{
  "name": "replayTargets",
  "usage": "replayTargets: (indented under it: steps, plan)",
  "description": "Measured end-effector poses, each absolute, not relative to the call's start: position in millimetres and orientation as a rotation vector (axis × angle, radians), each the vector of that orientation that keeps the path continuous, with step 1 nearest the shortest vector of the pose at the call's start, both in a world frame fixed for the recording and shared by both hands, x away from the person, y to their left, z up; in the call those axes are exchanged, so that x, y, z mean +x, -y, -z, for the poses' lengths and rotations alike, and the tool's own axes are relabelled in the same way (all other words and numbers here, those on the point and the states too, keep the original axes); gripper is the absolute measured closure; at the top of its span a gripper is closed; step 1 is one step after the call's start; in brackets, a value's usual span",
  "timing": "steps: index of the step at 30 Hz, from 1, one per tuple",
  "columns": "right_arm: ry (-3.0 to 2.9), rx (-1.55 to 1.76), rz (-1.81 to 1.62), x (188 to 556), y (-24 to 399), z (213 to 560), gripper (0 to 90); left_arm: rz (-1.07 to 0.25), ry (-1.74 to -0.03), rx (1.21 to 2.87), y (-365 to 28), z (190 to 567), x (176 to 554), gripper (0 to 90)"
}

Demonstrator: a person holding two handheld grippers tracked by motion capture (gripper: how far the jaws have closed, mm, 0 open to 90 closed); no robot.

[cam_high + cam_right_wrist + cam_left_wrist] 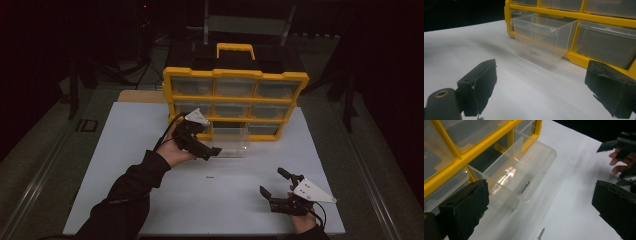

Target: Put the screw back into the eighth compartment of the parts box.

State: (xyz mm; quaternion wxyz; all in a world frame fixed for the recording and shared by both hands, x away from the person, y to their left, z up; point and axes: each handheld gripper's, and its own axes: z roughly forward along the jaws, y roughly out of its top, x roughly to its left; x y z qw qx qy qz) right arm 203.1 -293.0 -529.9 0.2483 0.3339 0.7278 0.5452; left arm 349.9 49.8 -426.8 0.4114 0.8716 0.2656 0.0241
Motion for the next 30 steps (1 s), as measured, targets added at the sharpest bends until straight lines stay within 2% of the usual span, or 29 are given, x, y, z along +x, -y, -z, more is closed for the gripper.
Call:
replayTargets:
  steps: [16,30]
  plan:
    - [-1.984,0.910,-1.485,203,293,530,10.8,-0.003,-0.600,2.197,-55,449,335,0.6]
    - [-1.982,0.907,-1.486,203,293,529,10.8,0.055,-0.569,2.196,-54,485,327,1.2]
